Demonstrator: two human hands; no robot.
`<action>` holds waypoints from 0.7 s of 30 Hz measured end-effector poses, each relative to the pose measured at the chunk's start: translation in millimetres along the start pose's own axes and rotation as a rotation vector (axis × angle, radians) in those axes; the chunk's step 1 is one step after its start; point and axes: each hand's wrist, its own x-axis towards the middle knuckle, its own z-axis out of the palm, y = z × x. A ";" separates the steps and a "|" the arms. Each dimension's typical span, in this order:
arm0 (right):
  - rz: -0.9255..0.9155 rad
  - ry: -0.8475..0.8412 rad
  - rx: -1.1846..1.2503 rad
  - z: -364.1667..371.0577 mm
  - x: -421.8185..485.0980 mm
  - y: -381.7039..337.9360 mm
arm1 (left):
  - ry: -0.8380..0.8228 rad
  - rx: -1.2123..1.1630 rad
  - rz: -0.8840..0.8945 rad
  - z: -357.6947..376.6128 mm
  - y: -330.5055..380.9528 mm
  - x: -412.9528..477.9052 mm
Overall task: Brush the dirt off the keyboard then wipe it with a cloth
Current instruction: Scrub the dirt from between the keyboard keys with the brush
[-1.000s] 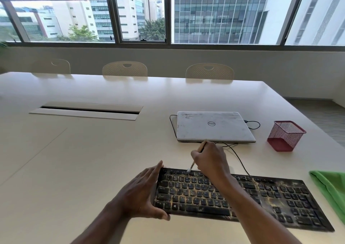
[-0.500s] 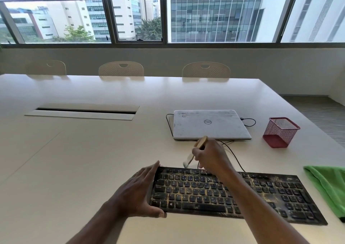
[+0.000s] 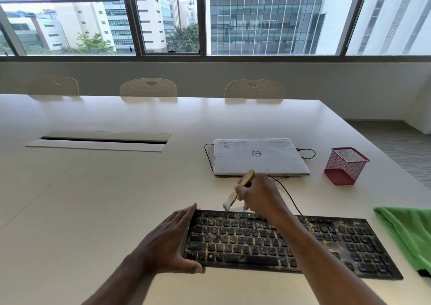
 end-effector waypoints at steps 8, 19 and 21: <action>0.060 0.096 -0.069 -7.3 -1.5 8.7 | 0.022 -0.001 -0.006 1.3 -2.0 0.4; 0.098 0.148 -0.154 -10.2 -2.7 16.2 | 0.017 -0.004 0.005 1.4 -2.6 0.5; 0.095 0.161 -0.080 -13.3 -1.6 15.0 | 0.019 -0.001 0.007 1.6 -2.6 0.5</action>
